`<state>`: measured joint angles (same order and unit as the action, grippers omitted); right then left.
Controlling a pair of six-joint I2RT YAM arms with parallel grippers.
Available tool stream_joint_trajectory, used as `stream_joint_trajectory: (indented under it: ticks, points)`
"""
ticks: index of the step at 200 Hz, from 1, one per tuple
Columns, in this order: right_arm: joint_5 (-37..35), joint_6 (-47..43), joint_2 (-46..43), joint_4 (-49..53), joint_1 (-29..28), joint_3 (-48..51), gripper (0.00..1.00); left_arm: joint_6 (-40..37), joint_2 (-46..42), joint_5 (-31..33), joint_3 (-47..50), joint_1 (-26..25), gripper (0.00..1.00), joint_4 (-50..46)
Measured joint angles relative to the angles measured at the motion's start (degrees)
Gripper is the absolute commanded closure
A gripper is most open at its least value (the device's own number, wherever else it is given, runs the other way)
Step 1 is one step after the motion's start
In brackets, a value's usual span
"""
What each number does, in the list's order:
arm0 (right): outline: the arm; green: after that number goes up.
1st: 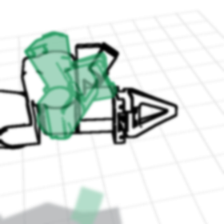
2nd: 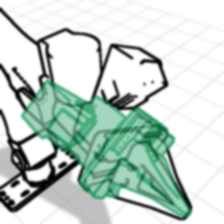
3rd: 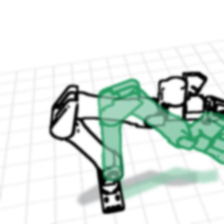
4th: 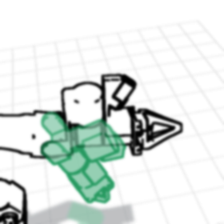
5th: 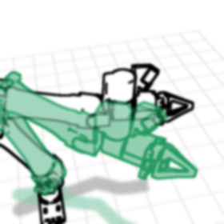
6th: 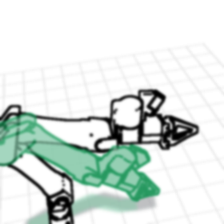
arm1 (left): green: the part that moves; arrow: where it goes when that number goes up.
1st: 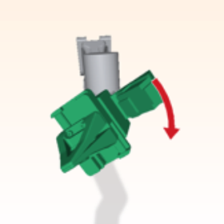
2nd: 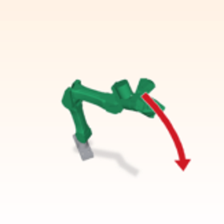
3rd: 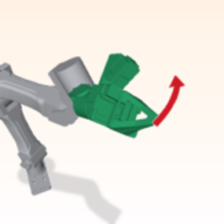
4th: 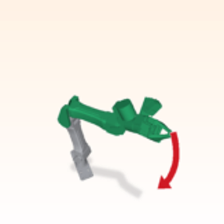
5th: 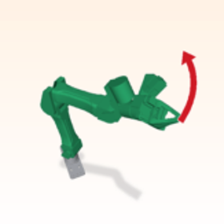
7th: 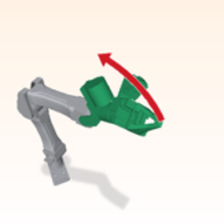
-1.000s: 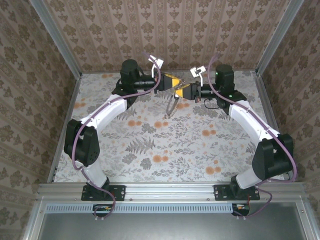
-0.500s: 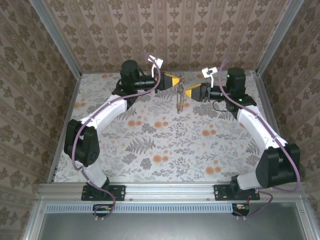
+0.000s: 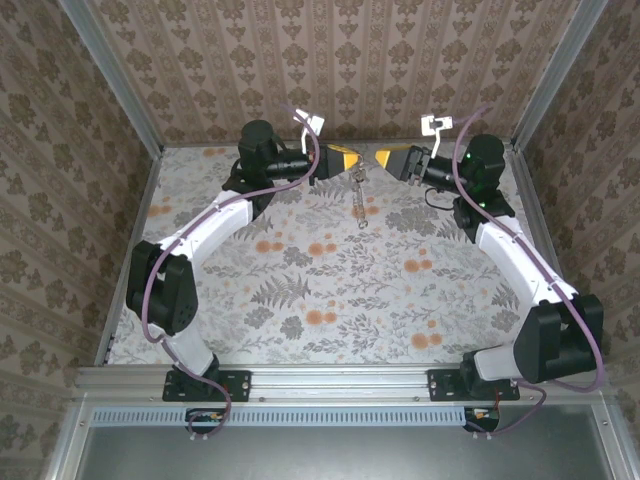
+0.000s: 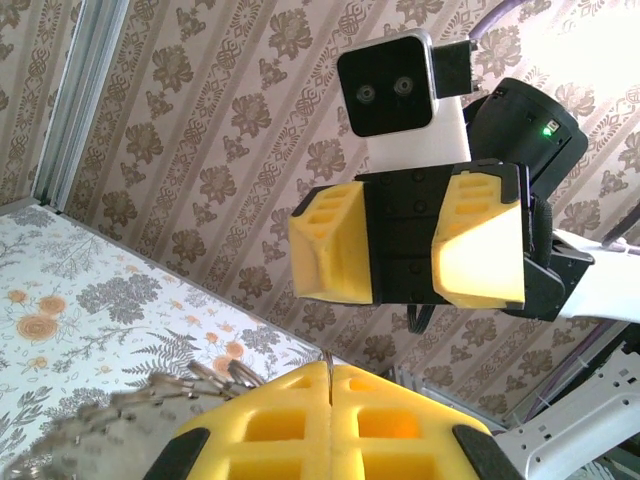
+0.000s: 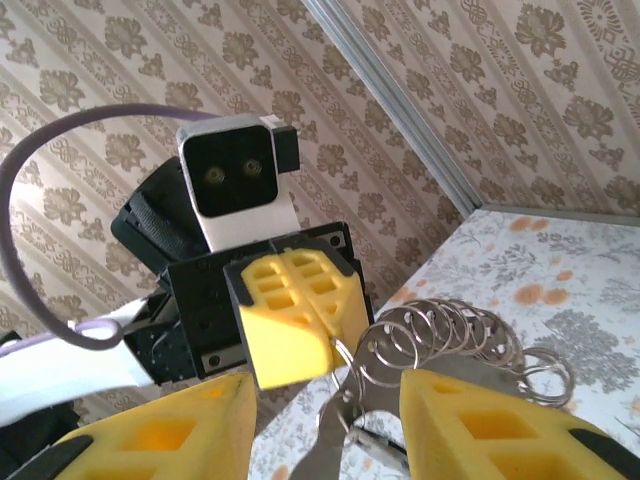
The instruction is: Put the keys on the keyring
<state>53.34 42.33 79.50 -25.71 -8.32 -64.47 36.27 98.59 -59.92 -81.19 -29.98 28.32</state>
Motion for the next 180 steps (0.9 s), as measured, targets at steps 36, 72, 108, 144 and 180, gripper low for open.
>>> stream_joint_trajectory:
  ticks: [36, 72, 108, 144, 180]
  points:
    - [-1.55, 3.19, 3.50, -3.26, -1.84, 0.00, 0.56, 0.20, -0.20, 0.22, 0.24, 0.00, 1.00, 0.79]
    - [-1.97, 4.59, 4.57, -5.05, -2.93, 0.00, 0.59, 0.20, -0.57, 0.24, 0.68, 0.00, 1.00, 0.92]
    - [-1.92, 5.05, 4.66, -6.29, -3.67, 0.02, 0.64, 0.20, -0.72, 0.26, 0.94, 0.00, 1.00, 1.18]
    - [-1.79, 5.51, 4.87, -7.17, -4.15, 0.15, 0.68, 0.20, -0.72, 0.68, 0.94, 0.00, 1.00, 1.57]
    - [-1.46, 5.68, 4.90, -7.45, -4.35, 0.63, 0.71, 0.20, -0.72, 0.87, 0.94, 0.00, 1.00, 1.73]
